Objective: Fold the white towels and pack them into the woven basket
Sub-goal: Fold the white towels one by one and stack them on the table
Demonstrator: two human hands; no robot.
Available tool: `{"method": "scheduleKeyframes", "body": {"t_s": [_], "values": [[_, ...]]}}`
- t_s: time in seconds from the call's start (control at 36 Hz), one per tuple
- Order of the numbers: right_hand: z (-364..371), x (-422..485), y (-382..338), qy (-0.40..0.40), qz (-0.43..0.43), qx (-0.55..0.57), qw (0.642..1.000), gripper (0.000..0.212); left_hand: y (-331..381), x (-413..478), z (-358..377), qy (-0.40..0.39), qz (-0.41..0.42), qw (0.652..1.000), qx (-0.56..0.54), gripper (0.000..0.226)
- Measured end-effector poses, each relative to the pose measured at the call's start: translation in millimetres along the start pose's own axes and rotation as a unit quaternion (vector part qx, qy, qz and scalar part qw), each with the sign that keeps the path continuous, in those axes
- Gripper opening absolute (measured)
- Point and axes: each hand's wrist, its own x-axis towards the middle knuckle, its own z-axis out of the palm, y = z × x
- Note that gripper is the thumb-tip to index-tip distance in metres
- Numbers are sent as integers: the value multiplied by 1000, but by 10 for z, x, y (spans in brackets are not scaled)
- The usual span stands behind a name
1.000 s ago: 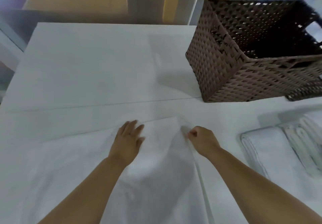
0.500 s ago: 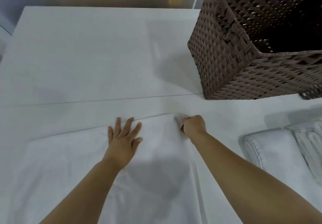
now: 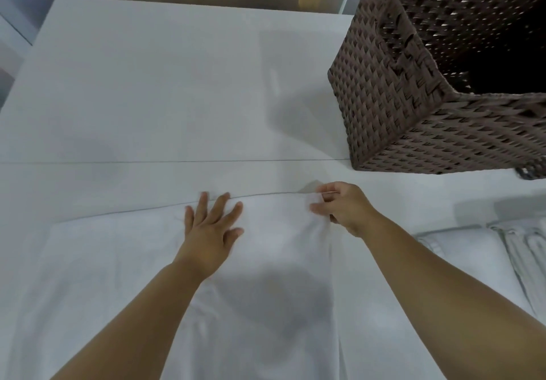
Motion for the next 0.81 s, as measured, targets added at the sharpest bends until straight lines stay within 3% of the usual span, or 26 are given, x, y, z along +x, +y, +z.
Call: {"method": "scheduleKeyframes", "body": {"t_s": [0.11, 0.19, 0.36, 0.72, 0.81], "values": [[51, 43, 21, 91, -85, -130, 984, 43, 2, 11, 8, 1, -4, 1000, 11, 52], [148, 24, 86, 119, -108, -125, 979, 46, 5, 8, 23, 0, -8, 1000, 28, 52], [237, -242, 395, 102, -60, -97, 988, 59, 88, -70, 27, 10, -24, 996, 82, 54], [151, -1077, 1189, 54, -35, -150, 987, 27, 423, -1198, 359, 26, -73, 996, 53, 51], [119, -1255, 1348, 55, -33, -187, 980, 26, 467, -1503, 436, 23, -78, 996, 38, 63]]}}
